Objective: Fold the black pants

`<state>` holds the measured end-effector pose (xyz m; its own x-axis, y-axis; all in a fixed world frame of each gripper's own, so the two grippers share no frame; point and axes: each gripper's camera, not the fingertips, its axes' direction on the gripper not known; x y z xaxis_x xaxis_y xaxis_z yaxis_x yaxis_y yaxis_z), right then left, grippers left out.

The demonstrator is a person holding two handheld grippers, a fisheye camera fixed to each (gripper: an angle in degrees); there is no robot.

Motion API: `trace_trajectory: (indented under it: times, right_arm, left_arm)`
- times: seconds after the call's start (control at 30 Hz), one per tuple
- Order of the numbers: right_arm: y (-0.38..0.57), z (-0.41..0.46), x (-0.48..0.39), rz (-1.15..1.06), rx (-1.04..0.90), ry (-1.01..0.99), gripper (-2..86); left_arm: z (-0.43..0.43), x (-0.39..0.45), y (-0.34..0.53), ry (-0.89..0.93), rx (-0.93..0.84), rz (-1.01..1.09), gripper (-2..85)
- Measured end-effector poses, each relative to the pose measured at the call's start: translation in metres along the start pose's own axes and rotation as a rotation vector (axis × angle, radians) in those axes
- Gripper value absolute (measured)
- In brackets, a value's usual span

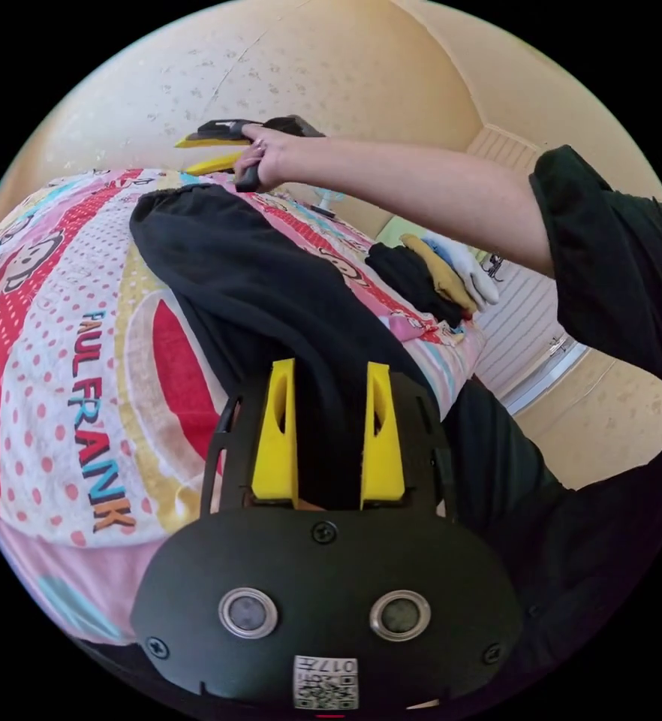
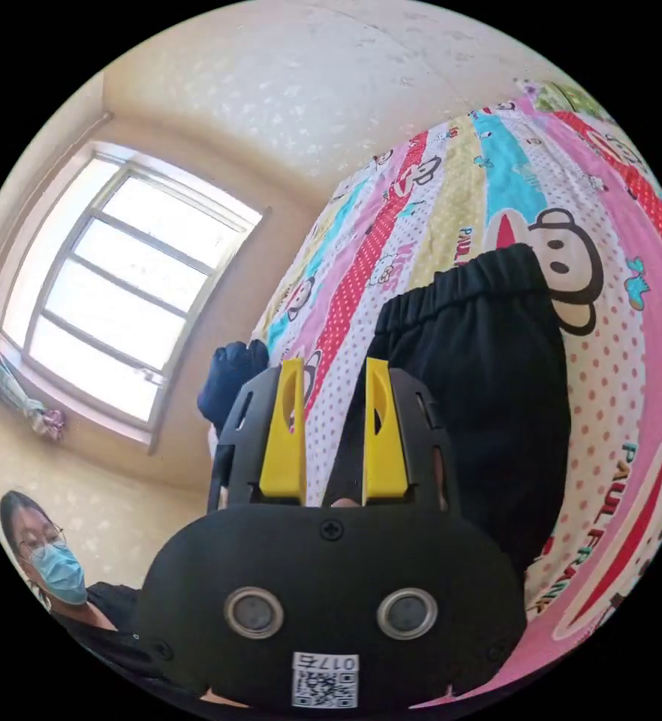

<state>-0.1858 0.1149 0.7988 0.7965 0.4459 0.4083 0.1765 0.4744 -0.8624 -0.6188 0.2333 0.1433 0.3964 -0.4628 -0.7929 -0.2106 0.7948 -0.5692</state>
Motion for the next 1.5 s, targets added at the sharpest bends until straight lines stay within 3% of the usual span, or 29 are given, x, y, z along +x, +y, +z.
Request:
trace_trajectory:
  times: [0.2,0.3,0.37,0.43,0.5,0.63,0.87,1.13,1.23,1.3,1.43,1.5]
  right_arm:
    - [0.149,-0.024,-0.073,-0.229,-0.181,0.472,12.7]
    - [0.225,-0.042,-0.073,-0.215,-0.146,0.457,12.5]
    - [0.253,-0.058,-0.074,-0.157,-0.08,0.447,12.7]
    - [0.256,-0.069,-0.074,-0.065,-0.074,0.469,13.5]
    - [0.237,-0.087,-0.09,-0.001,-0.027,0.466,13.8]
    - [0.182,-0.105,-0.133,-0.099,0.136,0.38,12.7]
    - [0.0,-0.008,-0.197,-0.186,-0.014,0.35,15.7]
    - [-0.123,0.123,-0.15,0.048,-0.134,0.584,16.0]
    - [-0.112,0.102,-0.143,0.035,-0.002,0.528,9.8]
    - [-0.083,0.046,-0.154,0.015,0.26,0.479,4.5]
    - [-0.062,-0.029,-0.182,-0.089,0.486,0.648,3.2]
    - [-0.069,-0.053,-0.184,-0.041,0.568,0.615,3.0]
  left_arm:
    - [-0.01,-0.012,-0.009,-0.074,-0.055,-0.032,4.0]
    - [-0.043,-0.044,-0.014,0.109,-0.012,-0.082,1.7]
    - [-0.06,-0.094,0.003,0.345,0.04,-0.319,1.6]
    - [-0.057,-0.12,0.023,0.469,0.061,-0.454,2.1]
    - [-0.059,-0.129,0.031,0.562,0.128,-0.489,3.9]
    - [-0.066,-0.111,0.012,0.484,0.155,-0.342,10.4]
    - [-0.06,-0.086,-0.012,0.275,0.142,-0.147,10.1]
    - [-0.053,-0.102,-0.027,0.368,0.086,-0.163,10.9]
    - [-0.059,-0.084,-0.038,0.223,0.026,-0.121,12.5]
    - [-0.06,-0.072,-0.041,0.131,-0.003,-0.084,12.3]
    - [-0.044,-0.063,-0.047,0.112,-0.072,-0.076,8.3]
    - [-0.043,-0.069,-0.051,0.142,-0.06,-0.086,6.3]
